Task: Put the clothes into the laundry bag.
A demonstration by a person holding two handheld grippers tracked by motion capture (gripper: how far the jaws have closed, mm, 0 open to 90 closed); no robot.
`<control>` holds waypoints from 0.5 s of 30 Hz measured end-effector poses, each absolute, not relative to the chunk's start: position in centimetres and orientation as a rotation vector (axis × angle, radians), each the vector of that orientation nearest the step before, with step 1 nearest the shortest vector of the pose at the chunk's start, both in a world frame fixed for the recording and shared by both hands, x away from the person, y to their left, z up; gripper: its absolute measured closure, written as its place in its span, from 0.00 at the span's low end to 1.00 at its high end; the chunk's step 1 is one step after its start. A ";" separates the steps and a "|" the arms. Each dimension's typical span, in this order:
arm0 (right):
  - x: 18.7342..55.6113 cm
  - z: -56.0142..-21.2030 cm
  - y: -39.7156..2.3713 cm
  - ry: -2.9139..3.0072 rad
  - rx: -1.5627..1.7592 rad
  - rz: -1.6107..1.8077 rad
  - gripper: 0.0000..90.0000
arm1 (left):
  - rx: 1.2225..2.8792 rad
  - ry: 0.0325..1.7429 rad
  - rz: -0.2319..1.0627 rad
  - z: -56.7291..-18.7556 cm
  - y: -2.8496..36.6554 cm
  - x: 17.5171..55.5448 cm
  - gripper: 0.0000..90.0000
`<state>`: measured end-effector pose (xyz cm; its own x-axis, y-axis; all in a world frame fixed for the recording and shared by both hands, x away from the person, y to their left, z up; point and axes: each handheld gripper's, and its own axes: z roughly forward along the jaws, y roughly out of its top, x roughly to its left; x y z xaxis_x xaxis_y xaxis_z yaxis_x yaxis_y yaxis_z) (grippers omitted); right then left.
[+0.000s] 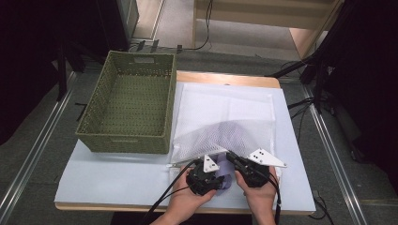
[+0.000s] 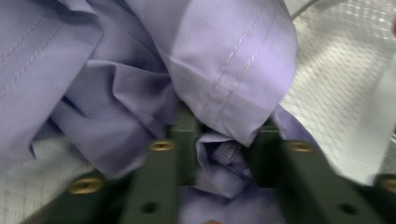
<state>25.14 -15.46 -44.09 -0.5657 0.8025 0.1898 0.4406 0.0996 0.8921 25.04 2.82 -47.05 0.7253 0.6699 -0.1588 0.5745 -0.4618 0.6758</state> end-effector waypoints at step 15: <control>25.2 -44.0 -15.8 2.027 1.253 1.436 1.00 | 2.033 0.952 0.321 -45.6 2.0 27.3 0.98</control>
<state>25.20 -15.79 -44.02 -0.5432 0.8170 0.1935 0.4537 0.0916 0.8865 27.29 2.03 -45.60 0.6780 0.7263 -0.1132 0.5092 -0.3529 0.7849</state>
